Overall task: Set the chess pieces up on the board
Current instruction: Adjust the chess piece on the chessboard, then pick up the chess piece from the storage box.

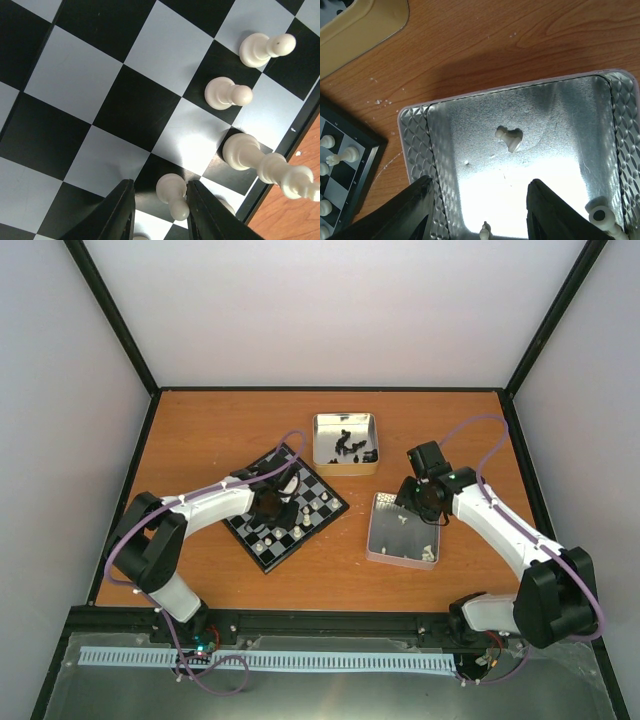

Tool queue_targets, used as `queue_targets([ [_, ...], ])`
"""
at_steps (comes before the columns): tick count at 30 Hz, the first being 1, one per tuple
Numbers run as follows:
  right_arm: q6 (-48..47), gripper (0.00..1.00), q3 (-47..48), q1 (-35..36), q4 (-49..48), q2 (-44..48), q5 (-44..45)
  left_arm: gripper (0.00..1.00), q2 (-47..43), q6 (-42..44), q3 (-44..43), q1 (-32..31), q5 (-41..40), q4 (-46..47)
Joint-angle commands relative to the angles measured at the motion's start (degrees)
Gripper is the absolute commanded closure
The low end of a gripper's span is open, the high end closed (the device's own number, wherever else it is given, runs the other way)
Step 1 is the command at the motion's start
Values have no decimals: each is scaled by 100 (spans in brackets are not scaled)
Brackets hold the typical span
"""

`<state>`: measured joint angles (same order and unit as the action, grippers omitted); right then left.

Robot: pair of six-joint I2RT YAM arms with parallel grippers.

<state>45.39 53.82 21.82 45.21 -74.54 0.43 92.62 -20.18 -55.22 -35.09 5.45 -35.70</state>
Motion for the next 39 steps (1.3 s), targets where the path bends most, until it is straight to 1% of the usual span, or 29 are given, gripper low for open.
queue_targets([
  [1, -56, 48, -82, -38, -91, -75, 138, 73, 15, 32, 5, 15, -96, 17],
  [7, -245, 49, -80, -40, -110, -131, 370, 73, -5, 40, -13, 11, -77, 26],
  [12, -606, 49, -111, -38, -163, -378, 752, 62, -198, 102, -63, 13, 183, 113],
  [14, -803, 50, -88, -44, -222, -518, 764, 57, -315, 109, -119, 12, 262, 132],
  [15, -894, 50, -79, -39, -257, -604, 751, 56, -369, 99, -159, 11, 248, 134],
  [21, -1342, 51, 17, -38, -462, -1078, 497, 55, -751, -17, -287, 18, -56, 223],
  [26, -1676, 52, -83, -43, -517, -1400, 201, 55, -1065, -142, -296, 20, -331, 308],
  [33, -2002, 62, -109, -38, -489, -1786, 146, 54, -1274, -121, -250, 23, -290, 459],
  [39, -2191, 64, -39, -38, -495, -2005, 171, 54, -1279, -84, -231, 20, -225, 484],
])
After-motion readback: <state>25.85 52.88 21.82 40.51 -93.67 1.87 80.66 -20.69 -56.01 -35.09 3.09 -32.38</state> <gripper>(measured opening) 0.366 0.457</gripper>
